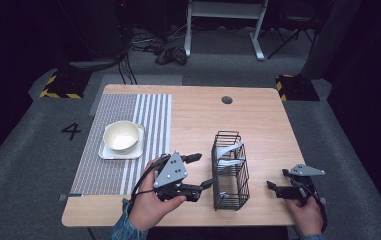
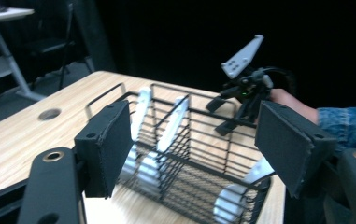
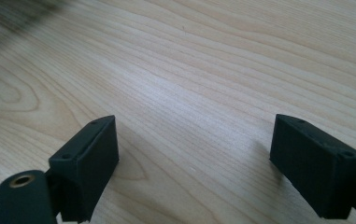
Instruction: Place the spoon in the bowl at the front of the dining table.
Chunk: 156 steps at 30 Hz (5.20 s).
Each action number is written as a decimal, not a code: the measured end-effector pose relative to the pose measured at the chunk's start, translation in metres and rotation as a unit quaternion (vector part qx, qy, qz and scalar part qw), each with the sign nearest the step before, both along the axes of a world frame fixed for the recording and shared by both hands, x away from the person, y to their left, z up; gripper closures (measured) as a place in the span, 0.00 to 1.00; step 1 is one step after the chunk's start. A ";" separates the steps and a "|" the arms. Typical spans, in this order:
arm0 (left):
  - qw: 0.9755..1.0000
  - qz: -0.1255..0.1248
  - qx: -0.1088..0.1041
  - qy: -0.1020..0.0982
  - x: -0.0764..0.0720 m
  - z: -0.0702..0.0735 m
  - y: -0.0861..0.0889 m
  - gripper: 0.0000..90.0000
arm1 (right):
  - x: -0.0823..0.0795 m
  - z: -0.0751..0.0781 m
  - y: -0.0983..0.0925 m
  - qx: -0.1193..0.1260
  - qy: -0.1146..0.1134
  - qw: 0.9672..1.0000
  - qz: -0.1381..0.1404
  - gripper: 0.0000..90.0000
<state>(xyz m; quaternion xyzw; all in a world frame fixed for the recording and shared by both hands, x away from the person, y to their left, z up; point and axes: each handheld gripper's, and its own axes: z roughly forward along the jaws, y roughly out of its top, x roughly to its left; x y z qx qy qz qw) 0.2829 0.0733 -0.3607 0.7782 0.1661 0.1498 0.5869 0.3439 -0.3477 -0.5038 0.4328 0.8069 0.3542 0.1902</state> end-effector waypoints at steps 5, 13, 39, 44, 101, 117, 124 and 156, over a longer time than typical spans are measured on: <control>1.000 -0.029 -0.002 -0.002 -0.009 0.000 -0.009 0.34 | 0.000 0.000 0.000 0.000 0.000 1.000 0.000 0.17; 0.998 -0.062 -0.010 0.007 -0.015 -0.005 -0.019 0.40 | 0.000 0.000 0.000 0.001 -0.001 1.000 0.000 0.17; 0.991 -0.129 0.001 0.035 0.002 -0.042 -0.023 0.69 | 0.000 0.000 0.000 0.000 0.000 1.000 -0.003 0.17; 0.991 -0.127 -0.009 0.042 0.007 -0.043 -0.021 0.78 | 0.000 0.000 0.000 0.000 0.000 1.000 -0.004 0.17; 0.995 -0.096 0.018 0.012 0.037 -0.025 -0.034 0.95 | 0.000 0.000 0.000 0.000 0.000 1.000 -0.003 0.17; 0.993 -0.116 -0.005 0.009 0.040 0.009 -0.030 0.95 | 0.000 0.000 0.000 0.000 0.000 1.000 -0.003 0.17; 0.994 -0.105 -0.016 0.008 0.040 0.022 -0.022 0.95 | 0.000 0.000 0.000 0.000 0.000 1.000 -0.004 0.17; 0.989 0.139 -0.039 -0.019 0.050 0.036 0.066 0.95 | 0.001 0.000 0.001 -0.001 0.000 1.000 -0.006 0.17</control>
